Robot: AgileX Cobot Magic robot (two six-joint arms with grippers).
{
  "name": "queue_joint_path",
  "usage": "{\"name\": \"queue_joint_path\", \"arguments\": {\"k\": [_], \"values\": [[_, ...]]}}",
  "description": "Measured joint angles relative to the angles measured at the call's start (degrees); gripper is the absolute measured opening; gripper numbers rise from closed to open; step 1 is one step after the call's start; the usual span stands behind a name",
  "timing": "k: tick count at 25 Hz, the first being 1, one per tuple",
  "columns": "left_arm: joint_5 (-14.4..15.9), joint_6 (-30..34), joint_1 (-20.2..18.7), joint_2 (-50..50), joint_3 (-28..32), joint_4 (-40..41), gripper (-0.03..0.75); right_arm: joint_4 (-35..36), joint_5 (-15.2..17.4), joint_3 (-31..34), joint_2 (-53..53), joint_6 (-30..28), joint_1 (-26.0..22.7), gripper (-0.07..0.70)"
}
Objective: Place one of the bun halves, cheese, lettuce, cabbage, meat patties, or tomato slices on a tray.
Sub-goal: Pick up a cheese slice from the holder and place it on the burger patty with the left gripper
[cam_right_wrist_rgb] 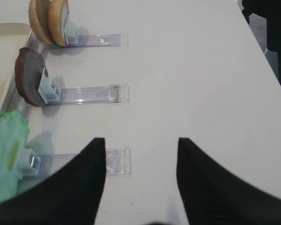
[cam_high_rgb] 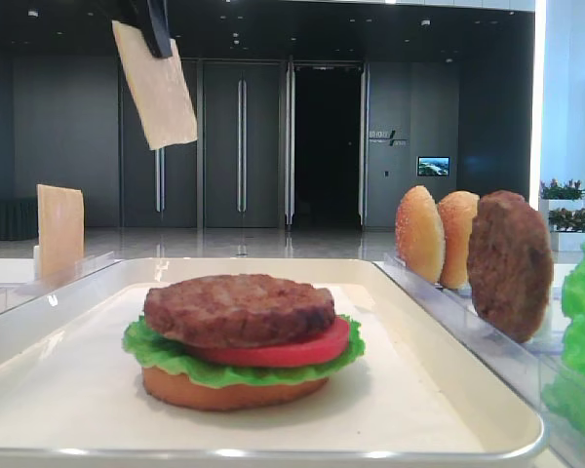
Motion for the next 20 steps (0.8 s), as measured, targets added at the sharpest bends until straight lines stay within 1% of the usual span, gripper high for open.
{"name": "queue_joint_path", "arguments": {"k": [1,4,9,12,14,15,18,20], "values": [[-1.8,0.9,0.0,-2.2,2.9,-1.9,0.035,0.0,0.0,0.0,0.0,0.0,0.0,0.363],[-5.8,4.5,0.0,-8.2,11.4,-8.3,0.035,0.0,0.0,0.0,0.0,0.0,0.0,0.363],[-11.8,10.7,0.0,-17.5,25.9,-18.3,0.035,0.0,0.0,0.0,0.0,0.0,0.0,0.363],[-15.4,16.2,0.0,-22.1,33.9,-24.9,0.035,0.0,0.0,0.0,0.0,0.0,0.0,0.363],[-17.6,21.5,0.0,-24.7,38.8,-30.4,0.035,0.0,0.0,0.0,0.0,0.0,0.0,0.363],[-18.5,25.2,0.0,-26.1,41.4,-33.9,0.035,0.0,0.0,0.0,0.0,0.0,0.0,0.363],[-21.1,37.8,0.0,-29.1,48.4,-45.5,0.035,0.0,0.0,0.0,0.0,0.0,0.0,0.362],[-21.8,47.2,0.0,-29.9,52.4,-52.4,0.035,0.0,0.0,0.0,0.0,0.0,0.0,0.361]]}}
